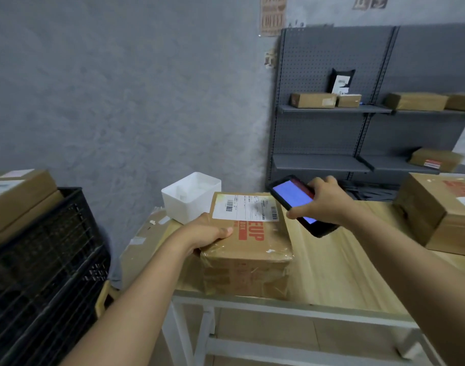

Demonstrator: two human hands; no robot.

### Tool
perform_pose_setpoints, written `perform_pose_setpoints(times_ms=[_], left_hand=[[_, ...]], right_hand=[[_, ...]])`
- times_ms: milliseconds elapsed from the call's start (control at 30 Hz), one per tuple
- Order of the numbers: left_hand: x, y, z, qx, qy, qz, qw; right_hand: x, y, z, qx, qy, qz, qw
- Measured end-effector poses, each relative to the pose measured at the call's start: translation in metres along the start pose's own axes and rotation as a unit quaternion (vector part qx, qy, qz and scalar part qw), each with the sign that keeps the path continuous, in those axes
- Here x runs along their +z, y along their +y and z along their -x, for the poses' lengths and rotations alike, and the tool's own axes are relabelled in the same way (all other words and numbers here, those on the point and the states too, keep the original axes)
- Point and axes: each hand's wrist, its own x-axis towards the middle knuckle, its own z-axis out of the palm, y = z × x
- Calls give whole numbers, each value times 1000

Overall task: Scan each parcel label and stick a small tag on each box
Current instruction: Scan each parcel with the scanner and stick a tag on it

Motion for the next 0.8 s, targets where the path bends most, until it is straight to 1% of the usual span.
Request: perform_pose_setpoints(times_ms=[133,233,367,500,667,800], left_hand=[[0,-1,4,7,9,9,1000],[0,-2,3,21,6,21,1000],[2,-3,3,39,-5,40,998],[1,-3,4,47,-8,34,998],[1,-2,3,40,-11,19,999],[2,-4,0,57,-16,26,998]], right_hand=[[4,-37,15,-83,-26,139,987],[11,-48,25,-94,-48,210,972],[10,-48,34,-85,-65,227,968],[7,-48,41,-91,-68,239,964],[1,-48,50,-70,-72,233,967],[-2,-48,56,-60,-81,218,971]])
